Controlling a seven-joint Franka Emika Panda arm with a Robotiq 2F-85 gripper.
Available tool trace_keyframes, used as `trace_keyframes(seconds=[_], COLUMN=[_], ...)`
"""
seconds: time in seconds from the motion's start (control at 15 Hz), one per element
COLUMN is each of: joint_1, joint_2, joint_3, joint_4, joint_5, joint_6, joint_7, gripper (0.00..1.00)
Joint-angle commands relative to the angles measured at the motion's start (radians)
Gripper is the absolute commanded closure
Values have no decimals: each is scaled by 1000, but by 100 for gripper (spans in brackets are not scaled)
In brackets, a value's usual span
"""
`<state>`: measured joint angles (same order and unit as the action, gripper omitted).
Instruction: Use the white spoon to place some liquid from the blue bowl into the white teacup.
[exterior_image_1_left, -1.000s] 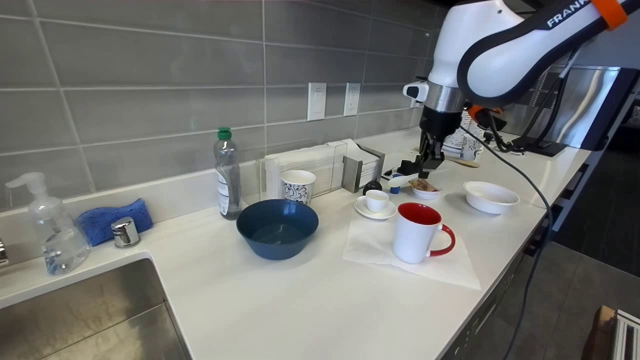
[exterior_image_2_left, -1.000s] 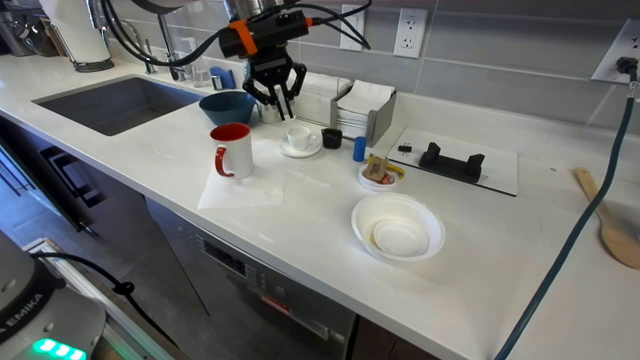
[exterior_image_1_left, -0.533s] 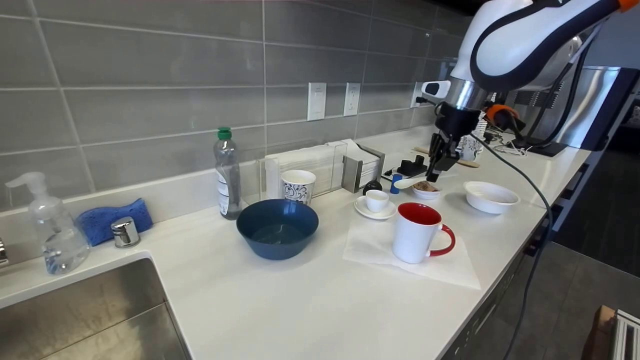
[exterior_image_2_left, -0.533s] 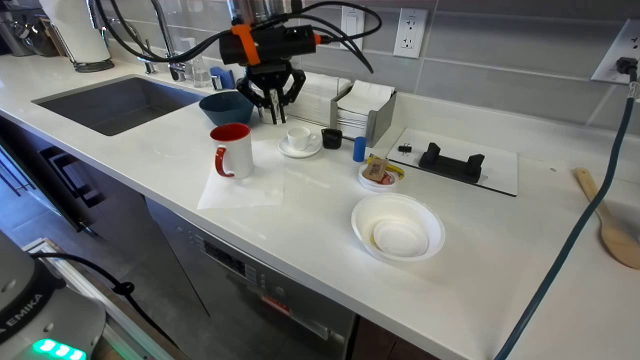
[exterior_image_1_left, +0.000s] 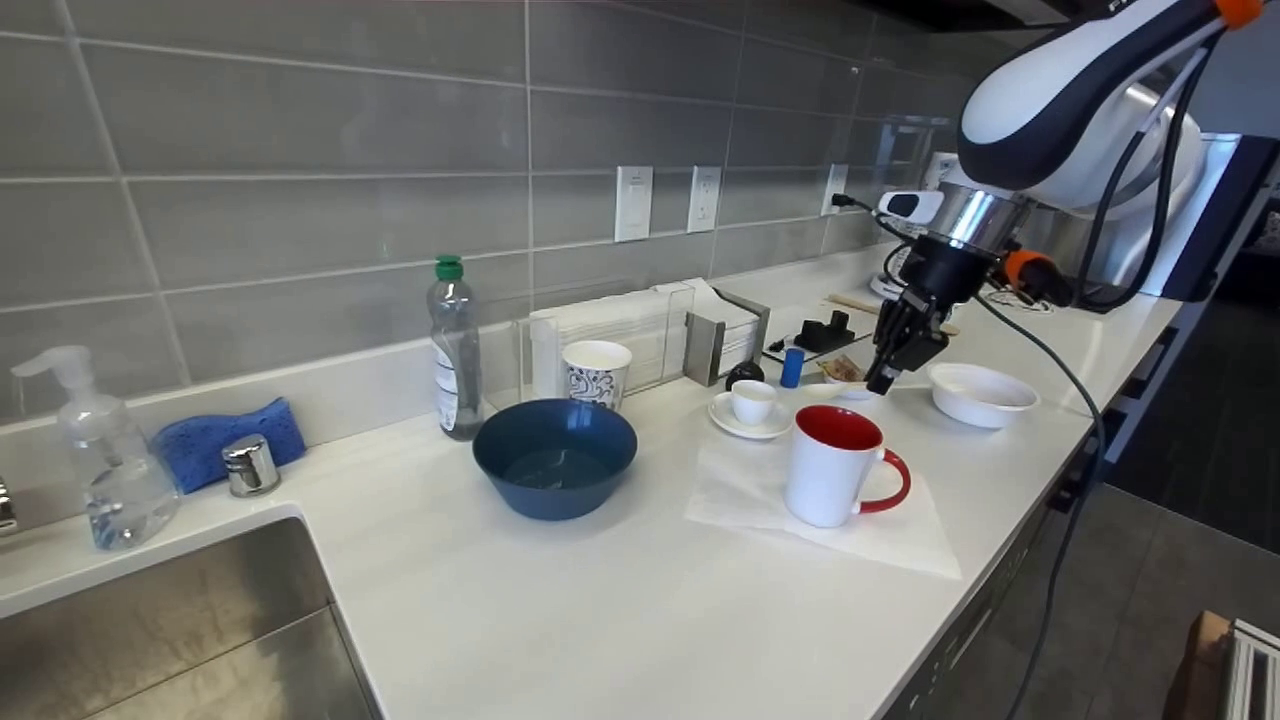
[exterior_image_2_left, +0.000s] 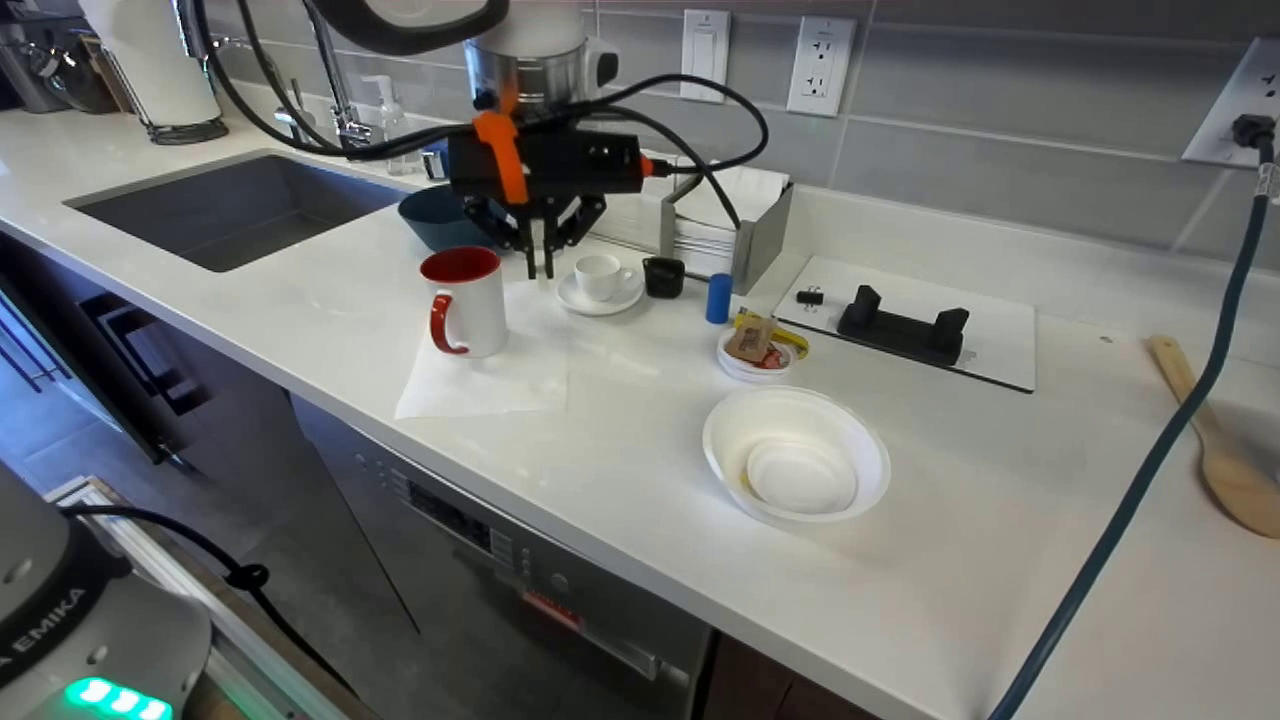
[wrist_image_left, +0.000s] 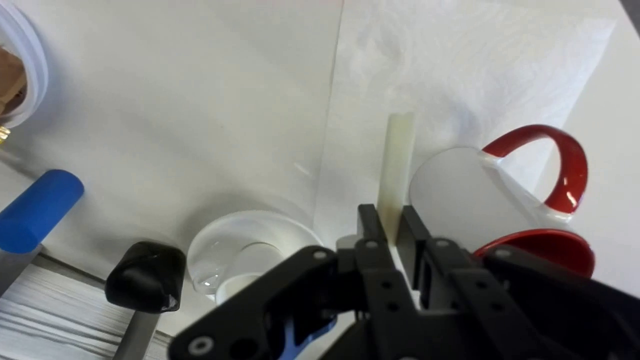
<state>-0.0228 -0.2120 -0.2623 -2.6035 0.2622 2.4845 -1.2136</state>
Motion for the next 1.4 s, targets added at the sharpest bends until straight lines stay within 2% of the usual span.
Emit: trace_keyframes(seconds=[0.0,0.27,0.33,0.67,0.73,1.0,1.33], joint_1=[4,2,-18,-22,-22,-4,-24], joint_2=[23,70,43,69,69,122,189], joint_3=[-22,-32,-8,-7,-7,-4,16], joint_4=[-29,-30,-30,-30,-30,-23,-11], joint_5=[106,201,140,170,170,238,357], joint_6=[46,96,62,76,76,92,83], joint_7=[-107,-199,-137,-168,-168,-252,-370], gripper=[97,97,87,87,97,97,97])
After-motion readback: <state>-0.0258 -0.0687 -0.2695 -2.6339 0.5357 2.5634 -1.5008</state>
